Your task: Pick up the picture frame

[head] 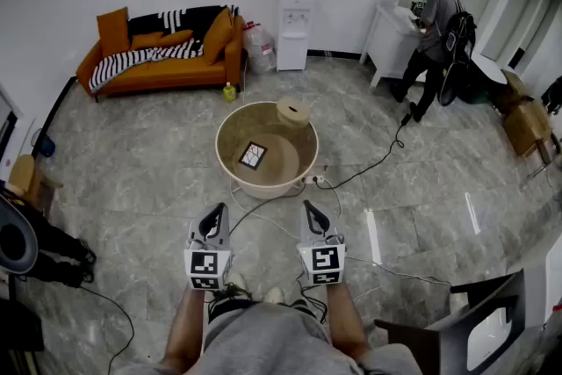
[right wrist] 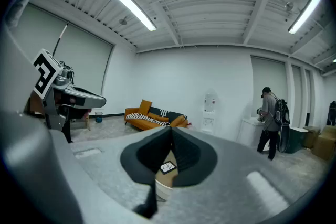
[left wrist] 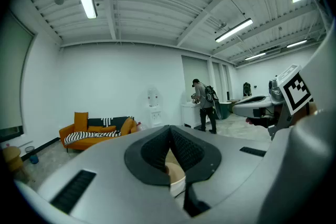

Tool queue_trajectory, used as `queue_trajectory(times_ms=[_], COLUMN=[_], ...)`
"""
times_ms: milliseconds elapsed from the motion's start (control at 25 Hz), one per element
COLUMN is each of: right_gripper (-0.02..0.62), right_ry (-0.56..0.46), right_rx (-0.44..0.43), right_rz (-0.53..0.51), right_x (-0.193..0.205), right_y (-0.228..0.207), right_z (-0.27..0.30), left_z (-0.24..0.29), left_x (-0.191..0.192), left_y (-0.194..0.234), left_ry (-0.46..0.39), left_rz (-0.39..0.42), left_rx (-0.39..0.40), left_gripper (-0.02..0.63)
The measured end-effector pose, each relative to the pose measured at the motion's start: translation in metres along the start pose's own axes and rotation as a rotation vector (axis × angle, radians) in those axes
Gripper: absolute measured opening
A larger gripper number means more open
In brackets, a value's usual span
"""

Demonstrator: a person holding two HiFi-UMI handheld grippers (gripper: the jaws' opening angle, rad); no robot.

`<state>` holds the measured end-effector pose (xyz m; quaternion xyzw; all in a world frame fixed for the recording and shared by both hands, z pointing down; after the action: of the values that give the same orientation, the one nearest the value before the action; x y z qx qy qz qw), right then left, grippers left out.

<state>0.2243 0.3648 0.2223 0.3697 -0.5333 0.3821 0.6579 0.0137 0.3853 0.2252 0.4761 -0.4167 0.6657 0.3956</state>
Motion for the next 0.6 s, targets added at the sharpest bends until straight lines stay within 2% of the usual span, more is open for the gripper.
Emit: queue_trajectory(times_ms=[360, 600], right_gripper=[-0.002, -0.001], right_ry=[-0.015, 0.0], right_rx=[-0.001, 0.009], right_rz=[0.025, 0.042], right_x=[0.003, 0.011], right_y=[-0.017, -0.031], right_z=[-0.012, -0.02], left_z=[0.002, 0.012], left_x=[0.001, 0.001], left_y=[-0.015, -0.03], left_ry=[0.0, 0.008], left_rz=[-0.017, -0.019], left_rx=[-0.01, 0.011], left_gripper=[0.017, 0.017])
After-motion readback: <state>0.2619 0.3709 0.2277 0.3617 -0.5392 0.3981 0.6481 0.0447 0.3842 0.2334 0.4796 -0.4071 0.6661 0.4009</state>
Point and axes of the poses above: the fingertips, and each gripper's own axes: z forward along the fingers, y to its left, x out of its underside, the point moved 3 cm from there along -z, backward along the fingers, and after that the axes turned 4 degrees about z, right-handed, at the moved point
